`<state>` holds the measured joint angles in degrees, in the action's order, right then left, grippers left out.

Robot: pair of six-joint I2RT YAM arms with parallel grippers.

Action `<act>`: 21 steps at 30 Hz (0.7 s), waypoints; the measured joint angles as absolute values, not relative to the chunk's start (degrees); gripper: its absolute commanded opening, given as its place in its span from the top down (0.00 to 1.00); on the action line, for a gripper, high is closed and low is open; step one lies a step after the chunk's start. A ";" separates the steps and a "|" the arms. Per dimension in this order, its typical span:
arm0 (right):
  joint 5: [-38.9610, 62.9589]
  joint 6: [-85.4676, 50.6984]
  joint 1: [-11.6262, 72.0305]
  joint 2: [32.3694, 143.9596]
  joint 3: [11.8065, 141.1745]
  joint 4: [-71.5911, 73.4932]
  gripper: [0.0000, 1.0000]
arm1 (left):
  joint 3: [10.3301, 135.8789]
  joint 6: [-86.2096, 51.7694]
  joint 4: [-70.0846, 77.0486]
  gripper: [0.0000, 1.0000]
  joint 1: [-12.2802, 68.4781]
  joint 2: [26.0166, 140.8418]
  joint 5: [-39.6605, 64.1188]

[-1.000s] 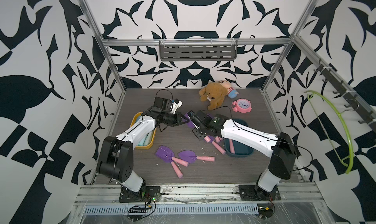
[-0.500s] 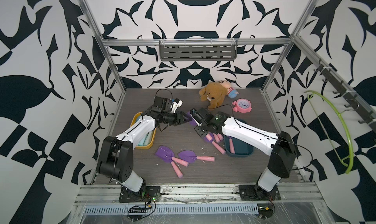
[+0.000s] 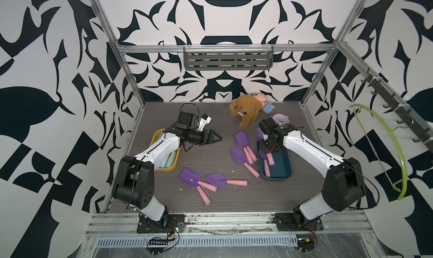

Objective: Sort the small shovels by color and place them into the storage box
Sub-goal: Place the shovel in the storage box.

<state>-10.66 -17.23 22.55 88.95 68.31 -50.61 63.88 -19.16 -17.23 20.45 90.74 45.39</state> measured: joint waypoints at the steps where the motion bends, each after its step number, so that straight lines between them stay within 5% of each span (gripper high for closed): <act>1: -10.39 -17.58 21.61 89.49 68.10 -51.31 1.00 | 63.88 -18.81 -17.39 0.19 20.45 90.74 45.17; 21: -9.19 -19.79 13.47 99.31 65.91 -52.64 1.00 | 63.88 -16.38 -18.28 0.19 20.45 90.74 44.31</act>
